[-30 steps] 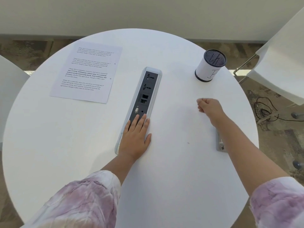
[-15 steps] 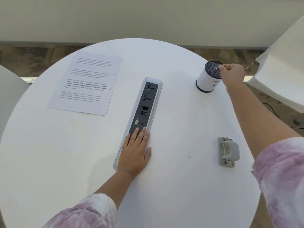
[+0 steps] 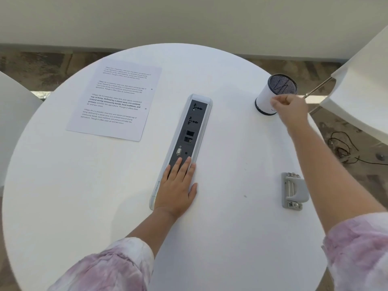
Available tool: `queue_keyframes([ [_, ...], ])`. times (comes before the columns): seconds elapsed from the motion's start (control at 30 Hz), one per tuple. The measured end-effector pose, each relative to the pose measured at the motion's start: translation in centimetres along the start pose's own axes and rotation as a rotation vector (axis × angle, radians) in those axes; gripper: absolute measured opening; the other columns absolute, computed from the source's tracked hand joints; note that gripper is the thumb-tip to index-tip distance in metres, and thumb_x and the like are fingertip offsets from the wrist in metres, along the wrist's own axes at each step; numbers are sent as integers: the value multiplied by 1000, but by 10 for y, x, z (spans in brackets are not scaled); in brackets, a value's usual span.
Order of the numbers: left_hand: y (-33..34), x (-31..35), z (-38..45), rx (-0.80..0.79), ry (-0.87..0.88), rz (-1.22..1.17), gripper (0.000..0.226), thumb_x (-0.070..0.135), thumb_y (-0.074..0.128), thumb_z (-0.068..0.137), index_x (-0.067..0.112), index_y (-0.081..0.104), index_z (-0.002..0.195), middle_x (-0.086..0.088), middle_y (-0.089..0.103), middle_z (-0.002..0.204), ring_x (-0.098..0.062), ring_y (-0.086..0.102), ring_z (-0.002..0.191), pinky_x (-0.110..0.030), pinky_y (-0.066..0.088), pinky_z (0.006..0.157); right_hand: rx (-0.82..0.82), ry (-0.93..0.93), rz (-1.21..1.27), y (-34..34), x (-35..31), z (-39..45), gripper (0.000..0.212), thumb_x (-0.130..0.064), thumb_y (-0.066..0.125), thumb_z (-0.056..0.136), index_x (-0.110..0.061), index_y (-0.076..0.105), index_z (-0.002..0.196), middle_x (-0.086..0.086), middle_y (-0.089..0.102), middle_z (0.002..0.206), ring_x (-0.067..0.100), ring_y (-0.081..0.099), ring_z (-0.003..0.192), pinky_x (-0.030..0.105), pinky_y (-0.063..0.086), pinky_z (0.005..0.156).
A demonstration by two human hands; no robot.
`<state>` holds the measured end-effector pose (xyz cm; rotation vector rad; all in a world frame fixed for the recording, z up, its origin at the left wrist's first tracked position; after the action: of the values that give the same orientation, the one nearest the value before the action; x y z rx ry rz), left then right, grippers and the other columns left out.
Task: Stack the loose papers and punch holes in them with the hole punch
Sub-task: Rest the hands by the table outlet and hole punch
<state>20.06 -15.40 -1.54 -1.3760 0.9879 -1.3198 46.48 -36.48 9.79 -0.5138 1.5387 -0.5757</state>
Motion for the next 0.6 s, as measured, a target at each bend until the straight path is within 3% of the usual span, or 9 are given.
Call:
queue_keyframes([
  [0.07,1,-1,0,-2,-1,5,55,40,32,89,15,41,137,-2,40,145,-20,24,135,-41,18,109,-89,15,-55,12,18,-24,21,-16,64,83,-6,68,101,2,61,83,2,53,68,15,40,69],
  [0.17,2,-1,-1,-12,-8,6,55,40,31,89,16,39,138,-2,39,146,-19,23,136,-40,17,109,-187,12,-186,26,46,-61,17,-7,58,85,-10,68,98,2,59,81,-6,52,59,1,36,53],
  [0.27,1,-1,1,-16,-9,16,55,40,31,89,16,41,137,-2,40,146,-19,23,135,-40,17,109,-254,28,-293,37,69,-90,19,-6,55,85,-12,69,97,11,62,101,14,52,75,15,38,63],
  [0.33,1,-1,1,-21,-8,17,55,40,31,89,16,41,137,-2,40,146,-21,27,136,-40,17,109,-254,47,-329,40,80,-103,16,-9,57,85,-13,68,95,13,62,104,16,52,79,21,35,71],
  [0.6,-1,0,1,-30,-11,19,55,40,32,88,15,43,136,-3,41,145,-24,37,134,-40,16,109,-201,13,-354,48,85,-129,16,-12,60,84,-7,66,97,13,58,100,17,50,82,25,38,77],
])
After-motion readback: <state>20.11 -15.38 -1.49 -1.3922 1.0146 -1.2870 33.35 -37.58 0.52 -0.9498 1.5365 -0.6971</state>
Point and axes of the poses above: each hand's wrist, its own z-axis towards the middle knuckle, its own y-axis out of the palm, x = y × z, the point moved 7 cm from there along z, towards the middle knuckle
